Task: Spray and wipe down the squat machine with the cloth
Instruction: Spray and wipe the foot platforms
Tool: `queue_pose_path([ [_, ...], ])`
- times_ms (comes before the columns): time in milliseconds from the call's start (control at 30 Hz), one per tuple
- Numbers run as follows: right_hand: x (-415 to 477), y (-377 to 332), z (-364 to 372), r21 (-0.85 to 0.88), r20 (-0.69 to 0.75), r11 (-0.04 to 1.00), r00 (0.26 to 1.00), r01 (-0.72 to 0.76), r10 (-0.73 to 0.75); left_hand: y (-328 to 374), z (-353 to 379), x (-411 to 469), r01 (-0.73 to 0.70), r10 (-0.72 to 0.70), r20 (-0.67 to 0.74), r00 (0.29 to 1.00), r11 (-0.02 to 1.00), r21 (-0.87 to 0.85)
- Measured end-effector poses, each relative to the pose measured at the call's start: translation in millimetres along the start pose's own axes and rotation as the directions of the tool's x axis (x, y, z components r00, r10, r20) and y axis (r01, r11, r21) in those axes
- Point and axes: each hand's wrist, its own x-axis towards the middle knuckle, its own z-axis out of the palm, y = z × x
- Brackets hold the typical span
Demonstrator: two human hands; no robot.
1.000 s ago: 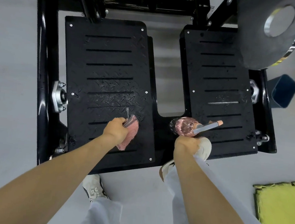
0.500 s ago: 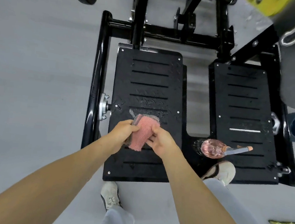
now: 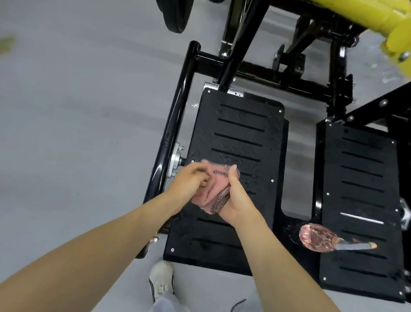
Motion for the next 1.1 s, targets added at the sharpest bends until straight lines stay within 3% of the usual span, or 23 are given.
queue_pose_path([
  [100, -5, 8, -2, -0.017, 0.039, 1.0, 0.999, 0.011, -0.01, -12, -3, -3, -0.073, 0.08, -0.061, 0.995, 0.991, 0.111],
  [267, 6, 21, -4, -0.05, 0.0, 0.999, 1.0, 0.008, -0.008, -43, -2, 0, -0.099, 0.087, 0.059, 0.994, 0.963, 0.25],
  [467, 13, 28, -22, -0.108, 0.025, 0.994, 1.0, 0.017, -0.014, -59, 1, 4, -0.117, 0.087, 0.117, 0.989, 0.954, 0.276],
  [633, 5, 31, -41, -0.164, 0.0, 0.986, 1.0, -0.021, 0.021, -53, 10, -5, -0.043, 0.046, -0.007, 0.999, 0.966, 0.255],
  [767, 0, 19, -42, -0.109, -0.068, 0.994, 0.997, -0.026, 0.019, -41, 10, -15, 0.043, -0.04, -0.1, 0.994, 0.999, 0.029],
  [900, -13, -8, -37, -0.02, -0.124, 1.0, 0.992, -0.02, 0.018, -26, 8, -20, 0.122, -0.161, -0.174, 0.971, 0.968, -0.218],
  [1033, -25, -31, -37, -0.059, -0.151, 0.998, 0.988, -0.012, 0.003, -13, 9, -23, 0.14, -0.158, -0.342, 0.926, 0.987, -0.076],
  [1100, -23, -39, -37, -0.124, -0.182, 0.992, 0.983, -0.029, 0.006, -8, 11, -25, 0.099, -0.111, -0.352, 0.929, 0.994, -0.053],
])
